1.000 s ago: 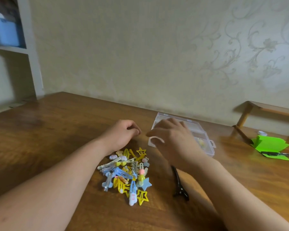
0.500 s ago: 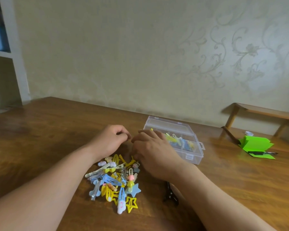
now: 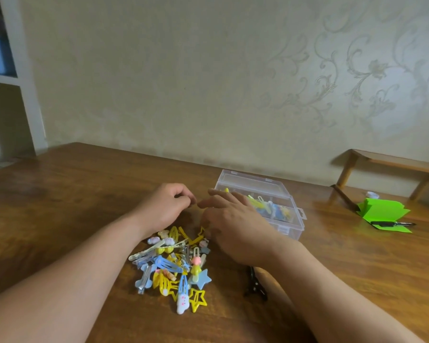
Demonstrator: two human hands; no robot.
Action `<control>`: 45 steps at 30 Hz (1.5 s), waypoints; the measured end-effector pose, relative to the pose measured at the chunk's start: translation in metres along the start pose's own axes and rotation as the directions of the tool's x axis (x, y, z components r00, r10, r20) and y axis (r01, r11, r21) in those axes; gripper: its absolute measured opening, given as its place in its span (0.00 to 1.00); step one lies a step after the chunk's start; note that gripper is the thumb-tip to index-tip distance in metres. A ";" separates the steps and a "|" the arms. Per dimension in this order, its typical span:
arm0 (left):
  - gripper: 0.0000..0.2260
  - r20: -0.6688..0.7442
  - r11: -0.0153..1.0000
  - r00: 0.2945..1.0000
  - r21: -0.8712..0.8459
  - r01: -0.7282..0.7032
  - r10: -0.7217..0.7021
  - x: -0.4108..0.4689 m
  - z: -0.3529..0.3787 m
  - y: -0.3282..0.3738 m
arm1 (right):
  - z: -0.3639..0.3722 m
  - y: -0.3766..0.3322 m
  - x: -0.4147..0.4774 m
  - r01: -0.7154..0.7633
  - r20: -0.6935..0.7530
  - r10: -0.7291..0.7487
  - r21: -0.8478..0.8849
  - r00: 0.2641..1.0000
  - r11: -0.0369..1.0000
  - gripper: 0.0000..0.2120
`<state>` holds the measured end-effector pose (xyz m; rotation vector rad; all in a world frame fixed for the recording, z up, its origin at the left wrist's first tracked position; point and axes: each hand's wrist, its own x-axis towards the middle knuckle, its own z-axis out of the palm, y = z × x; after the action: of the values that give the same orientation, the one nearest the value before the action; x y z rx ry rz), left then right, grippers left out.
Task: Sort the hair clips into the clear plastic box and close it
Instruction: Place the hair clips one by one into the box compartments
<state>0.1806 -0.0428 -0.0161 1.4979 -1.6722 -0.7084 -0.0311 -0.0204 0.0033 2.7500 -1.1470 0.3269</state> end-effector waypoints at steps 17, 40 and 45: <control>0.10 0.088 0.994 0.995 0.103 -0.049 0.040 -0.001 0.000 0.000 | -0.013 0.139 -0.042 -0.680 -0.221 0.686 0.118 0.693 0.724 0.11; 0.19 0.165 0.968 0.975 0.177 -0.178 0.149 -0.013 -0.003 0.023 | -0.028 0.069 -0.031 -0.378 -0.438 0.472 0.289 0.765 0.880 0.08; 0.13 0.043 0.988 0.996 0.129 -0.085 0.080 -0.003 -0.004 0.003 | -0.029 0.008 -0.020 -0.161 -0.218 0.221 0.264 0.950 0.951 0.10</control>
<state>0.1819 -0.0395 -0.0118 1.5030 -1.8289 -0.5963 -0.0546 -0.0063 0.0270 2.6943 -1.3899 0.8618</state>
